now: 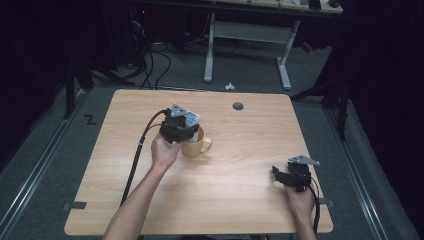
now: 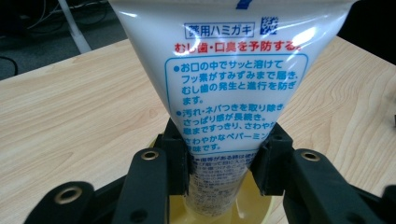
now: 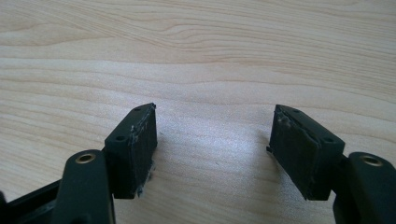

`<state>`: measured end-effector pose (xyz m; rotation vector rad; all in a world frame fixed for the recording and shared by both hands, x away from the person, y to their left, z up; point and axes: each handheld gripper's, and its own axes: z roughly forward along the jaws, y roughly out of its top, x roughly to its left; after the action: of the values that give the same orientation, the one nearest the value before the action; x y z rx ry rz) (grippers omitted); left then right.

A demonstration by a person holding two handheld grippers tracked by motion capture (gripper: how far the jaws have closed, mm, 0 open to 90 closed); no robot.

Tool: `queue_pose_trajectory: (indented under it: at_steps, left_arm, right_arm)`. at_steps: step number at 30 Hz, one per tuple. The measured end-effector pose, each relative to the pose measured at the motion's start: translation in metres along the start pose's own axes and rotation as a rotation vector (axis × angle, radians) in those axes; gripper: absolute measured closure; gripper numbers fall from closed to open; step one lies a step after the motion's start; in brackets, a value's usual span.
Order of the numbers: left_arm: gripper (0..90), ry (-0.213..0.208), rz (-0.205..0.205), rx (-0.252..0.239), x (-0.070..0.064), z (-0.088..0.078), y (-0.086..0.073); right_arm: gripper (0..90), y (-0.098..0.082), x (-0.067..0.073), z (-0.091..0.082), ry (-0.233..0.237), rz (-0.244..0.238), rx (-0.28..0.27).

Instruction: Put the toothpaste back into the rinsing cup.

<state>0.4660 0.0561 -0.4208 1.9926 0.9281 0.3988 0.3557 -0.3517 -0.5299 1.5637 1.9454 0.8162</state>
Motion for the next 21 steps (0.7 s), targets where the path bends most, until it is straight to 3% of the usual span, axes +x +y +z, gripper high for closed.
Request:
queue_pose_trajectory:
  at_steps: [14, 21]
  left_arm:
    - [62.8, 0.015, -0.027, 0.004, 0.001, 0.009, -0.008]
    - [62.6, 0.022, -0.021, 0.016, 0.001, 0.013, -0.012]
  right_arm:
    - [32.1, 0.000, 0.000, 0.000, 0.000, 0.000, 0.000]
    - [32.0, 0.000, 0.000, 0.000, 0.001, 0.000, 0.000]
